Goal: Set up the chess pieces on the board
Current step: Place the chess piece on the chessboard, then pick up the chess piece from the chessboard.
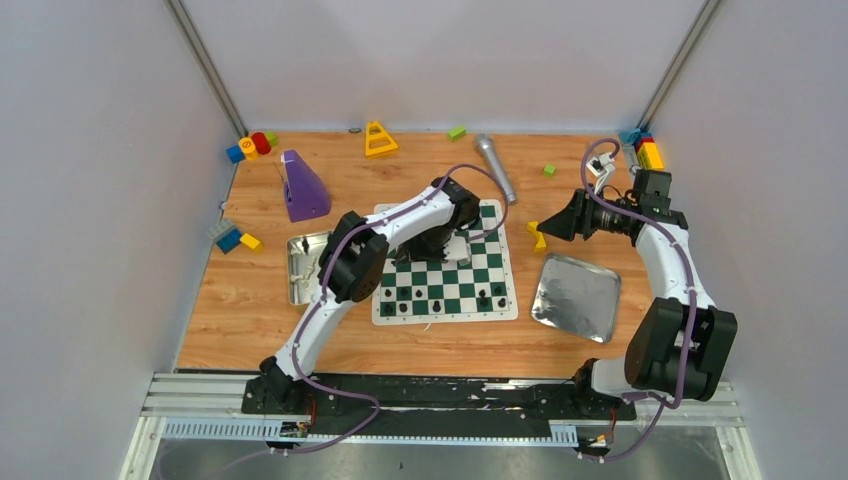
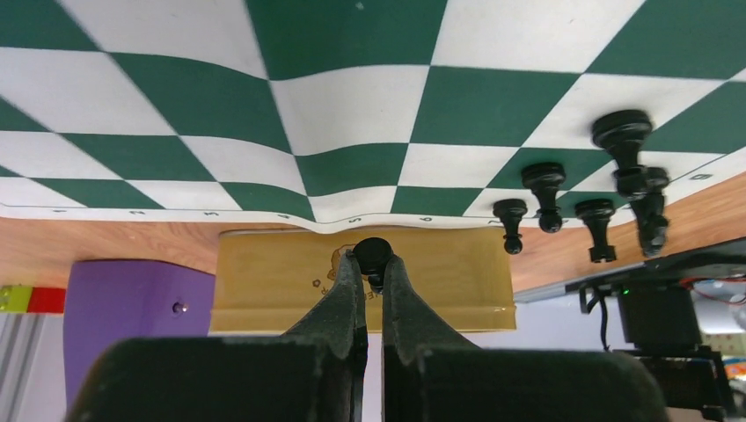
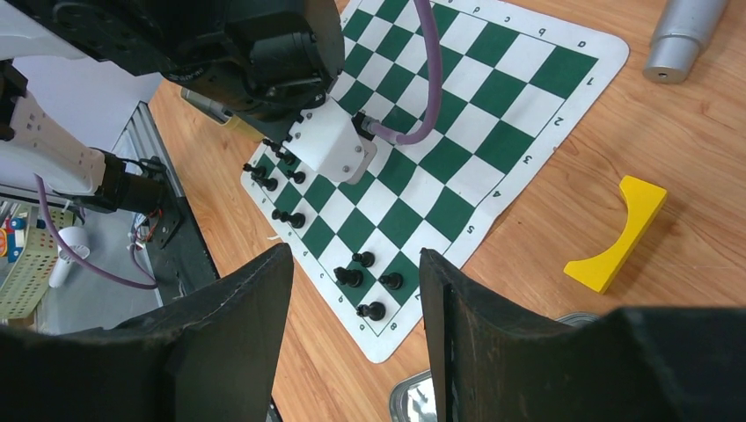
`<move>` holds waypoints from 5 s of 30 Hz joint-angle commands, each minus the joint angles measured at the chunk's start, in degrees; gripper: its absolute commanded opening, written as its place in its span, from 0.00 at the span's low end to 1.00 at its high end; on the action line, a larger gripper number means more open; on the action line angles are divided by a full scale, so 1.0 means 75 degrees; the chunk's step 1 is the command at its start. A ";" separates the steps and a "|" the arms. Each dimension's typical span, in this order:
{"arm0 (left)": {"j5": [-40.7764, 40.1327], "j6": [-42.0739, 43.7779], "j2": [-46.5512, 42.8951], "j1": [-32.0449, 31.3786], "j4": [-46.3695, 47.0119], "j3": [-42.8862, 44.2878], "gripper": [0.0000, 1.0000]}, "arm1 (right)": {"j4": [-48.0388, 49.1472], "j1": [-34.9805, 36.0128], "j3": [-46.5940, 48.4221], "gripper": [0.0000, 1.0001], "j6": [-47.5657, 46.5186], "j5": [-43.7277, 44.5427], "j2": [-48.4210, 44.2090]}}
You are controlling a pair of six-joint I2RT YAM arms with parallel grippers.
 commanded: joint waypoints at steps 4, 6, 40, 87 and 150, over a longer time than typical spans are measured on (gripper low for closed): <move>-0.0717 0.0345 -0.0426 -0.0019 -0.0918 -0.0621 0.01 | 0.0025 -0.0061 0.0020 0.56 -0.0288 -0.0413 -0.0130; -0.0727 0.0356 -0.0393 -0.0017 -0.0912 -0.0600 0.01 | 0.0008 -0.0061 0.0003 0.56 -0.0299 -0.0409 -0.0127; -0.0151 0.0261 0.0383 -0.0098 -0.0888 -0.0242 0.19 | -0.0104 -0.0149 0.0020 0.56 -0.0346 -0.0444 0.0050; 0.2680 -0.0668 -0.3589 0.1657 0.4228 -0.4564 0.42 | -0.0142 -0.0201 0.0044 0.56 -0.0254 -0.0467 0.0202; 0.4371 -0.0535 -0.5208 0.1595 0.5225 -0.4794 0.02 | 0.1560 0.1087 0.0484 0.55 0.1666 -0.1133 0.1317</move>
